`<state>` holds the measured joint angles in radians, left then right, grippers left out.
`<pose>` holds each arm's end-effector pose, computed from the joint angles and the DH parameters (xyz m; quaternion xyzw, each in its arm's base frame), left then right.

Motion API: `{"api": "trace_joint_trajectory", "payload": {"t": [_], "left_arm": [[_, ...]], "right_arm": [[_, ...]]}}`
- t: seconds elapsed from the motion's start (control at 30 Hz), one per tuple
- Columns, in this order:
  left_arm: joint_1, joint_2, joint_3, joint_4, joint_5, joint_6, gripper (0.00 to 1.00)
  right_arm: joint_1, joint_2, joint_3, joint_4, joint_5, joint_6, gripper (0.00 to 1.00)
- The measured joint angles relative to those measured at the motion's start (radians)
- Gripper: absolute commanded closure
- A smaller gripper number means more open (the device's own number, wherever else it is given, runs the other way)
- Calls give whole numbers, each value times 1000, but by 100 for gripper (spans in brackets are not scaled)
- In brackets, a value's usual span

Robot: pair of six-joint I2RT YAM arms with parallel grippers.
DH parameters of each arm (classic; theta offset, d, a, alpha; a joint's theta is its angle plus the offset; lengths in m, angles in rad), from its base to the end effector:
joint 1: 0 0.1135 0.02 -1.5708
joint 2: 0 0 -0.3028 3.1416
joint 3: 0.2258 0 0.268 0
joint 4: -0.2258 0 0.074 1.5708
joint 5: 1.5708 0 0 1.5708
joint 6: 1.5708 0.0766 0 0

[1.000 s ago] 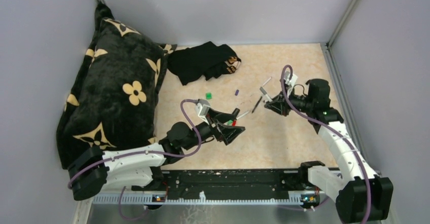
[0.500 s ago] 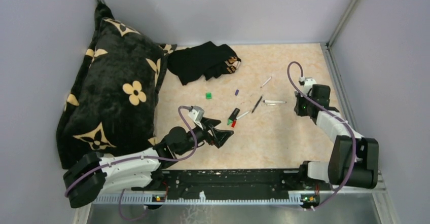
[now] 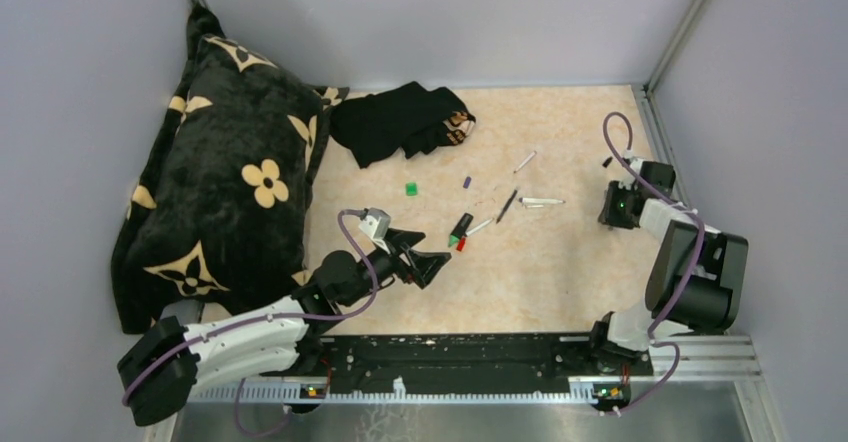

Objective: Insert the pens into the pen caps
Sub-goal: Place the pen at the center of the board, then pick up the pen cap from the center of the board.

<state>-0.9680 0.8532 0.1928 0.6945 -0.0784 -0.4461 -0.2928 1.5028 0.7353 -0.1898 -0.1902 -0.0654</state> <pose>0.1264 -0.1731 0.2339 0.1519 0.6782 -0.4460 0.5640 0.3057 -0.0770 0.1554 0.0792 0.9461 0.0355 0.3119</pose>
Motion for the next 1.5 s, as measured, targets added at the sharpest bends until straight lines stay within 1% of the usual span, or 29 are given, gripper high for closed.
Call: {"api": "trace_joint_trajectory", "payload": {"t": [0.07,0.27,0.37,0.5,0.57,0.73,0.8,0.87,0.93,1.03,1.1,1.17,1.23,1.3,1.4,1.5], "left_arm": [[2,-5,0,-5,1,3,2],[10,-6,1,-37,10,14,2],[11,-5,3,-53,16,19,2],[16,-5,9,-68,23,22,2],[18,-5,10,-76,27,24,2],[32,24,39,-95,46,28,2],[43,50,61,-102,67,29,2],[57,80,83,-107,91,28,2],[74,108,101,-108,114,25,2],[109,174,141,-109,161,14,2],[124,223,178,-117,185,11,2],[133,266,221,-129,202,9,2],[135,291,250,-137,212,9,2],[135,298,259,-142,219,8,2],[140,293,257,-146,221,-1,2],[142,269,235,-144,218,-11,2]], "right_arm": [[-11,3,3,-6,-15,5,64],[-24,-12,3,-29,-60,5,61],[-37,-47,3,-45,-99,-16,55],[-44,-127,5,-73,-205,-92,48],[-44,-179,6,-89,-291,-140,45],[-44,-260,13,-113,-565,-274,45],[-44,-266,23,-126,-713,-377,44],[-37,-267,33,-148,-815,-481,41],[-25,-274,34,-150,-893,-564,40],[2,-275,45,-144,-948,-623,40],[33,-259,87,-178,-947,-687,40],[82,-214,170,-243,-916,-773,41],[124,-146,275,-285,-862,-797,43],[151,-73,369,-266,-768,-701,45],[158,34,487,-218,-564,-498,45],[152,92,486,-113,-375,-267,46]]}}
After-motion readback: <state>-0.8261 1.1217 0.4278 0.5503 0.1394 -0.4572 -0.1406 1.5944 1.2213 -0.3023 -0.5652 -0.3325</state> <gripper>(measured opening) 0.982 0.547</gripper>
